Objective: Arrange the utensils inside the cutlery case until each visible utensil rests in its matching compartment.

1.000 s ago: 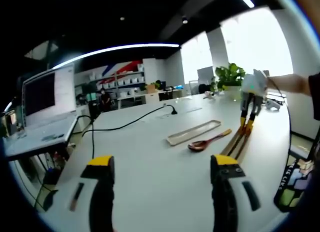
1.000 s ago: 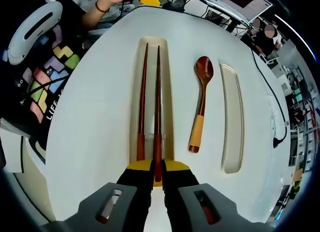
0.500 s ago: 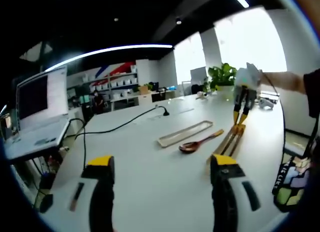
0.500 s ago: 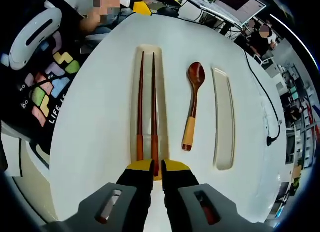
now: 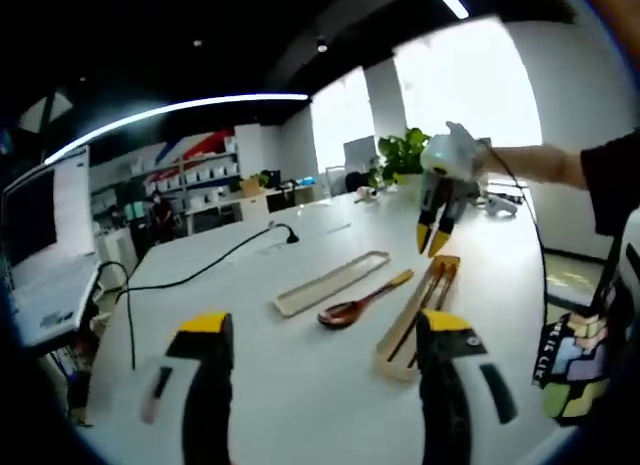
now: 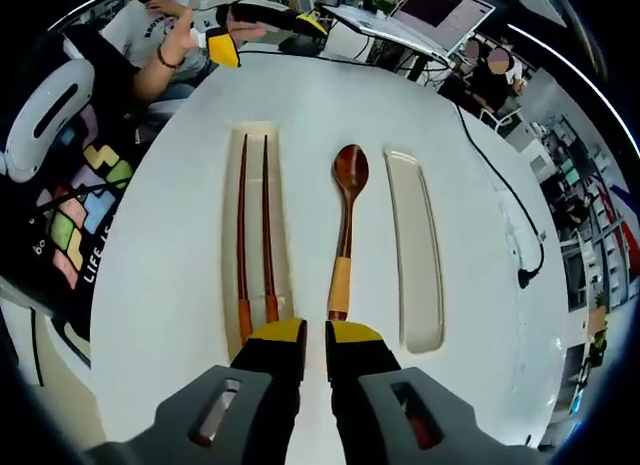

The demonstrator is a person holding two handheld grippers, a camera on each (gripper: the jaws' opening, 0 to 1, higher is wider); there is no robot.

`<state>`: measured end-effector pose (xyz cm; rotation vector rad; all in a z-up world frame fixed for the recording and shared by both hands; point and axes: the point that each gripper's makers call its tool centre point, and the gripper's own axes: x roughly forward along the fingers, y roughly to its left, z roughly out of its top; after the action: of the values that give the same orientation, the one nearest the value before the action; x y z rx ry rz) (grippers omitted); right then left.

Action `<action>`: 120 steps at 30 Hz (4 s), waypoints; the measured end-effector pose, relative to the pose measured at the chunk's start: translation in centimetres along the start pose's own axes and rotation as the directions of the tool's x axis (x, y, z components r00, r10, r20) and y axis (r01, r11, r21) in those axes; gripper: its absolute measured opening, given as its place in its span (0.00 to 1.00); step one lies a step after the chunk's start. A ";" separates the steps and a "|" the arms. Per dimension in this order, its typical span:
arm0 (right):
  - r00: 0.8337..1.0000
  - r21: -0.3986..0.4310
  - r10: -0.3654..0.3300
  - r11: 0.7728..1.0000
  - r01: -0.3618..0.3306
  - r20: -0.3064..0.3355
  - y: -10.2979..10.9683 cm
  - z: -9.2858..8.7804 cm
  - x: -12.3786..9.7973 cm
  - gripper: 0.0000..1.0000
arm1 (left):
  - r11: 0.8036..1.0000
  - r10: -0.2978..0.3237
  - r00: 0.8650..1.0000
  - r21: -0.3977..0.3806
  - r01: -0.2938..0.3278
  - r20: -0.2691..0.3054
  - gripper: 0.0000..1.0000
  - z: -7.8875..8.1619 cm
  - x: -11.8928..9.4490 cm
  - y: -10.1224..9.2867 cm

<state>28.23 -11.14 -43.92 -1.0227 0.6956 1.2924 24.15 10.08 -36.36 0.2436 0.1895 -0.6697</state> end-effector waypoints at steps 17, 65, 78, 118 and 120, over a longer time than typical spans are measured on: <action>0.996 0.069 -0.026 0.997 0.020 0.089 -1.6 0.2 1.5 0.12 | 0.974 -0.224 0.904 -0.067 0.214 -0.364 0.66 -3.4 8.8 0.3; 0.996 0.173 0.025 0.984 -0.040 0.091 -0.9 0.4 4.3 0.09 | 0.688 -0.504 0.803 -0.709 0.153 -0.316 0.24 -6.4 11.9 -1.5; 0.995 0.218 -0.008 0.976 -0.014 0.101 -1.5 0.1 4.2 0.09 | 0.609 -0.528 0.803 -0.782 0.131 -0.277 0.07 -6.7 12.0 -1.7; 0.994 0.089 -0.067 0.994 0.060 0.082 -1.1 2.1 -0.1 0.08 | 0.351 -0.521 0.852 -0.920 0.173 -0.038 0.04 -2.6 10.1 -4.8; 0.994 0.084 -0.074 0.994 0.067 0.085 -0.7 2.2 -0.6 0.08 | 0.356 -0.523 0.852 -0.916 0.182 -0.034 0.04 -2.2 9.7 -4.9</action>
<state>28.52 -9.35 -42.35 -0.9112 0.6341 1.2311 28.29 1.34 -41.66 -0.7916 0.9340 -0.8815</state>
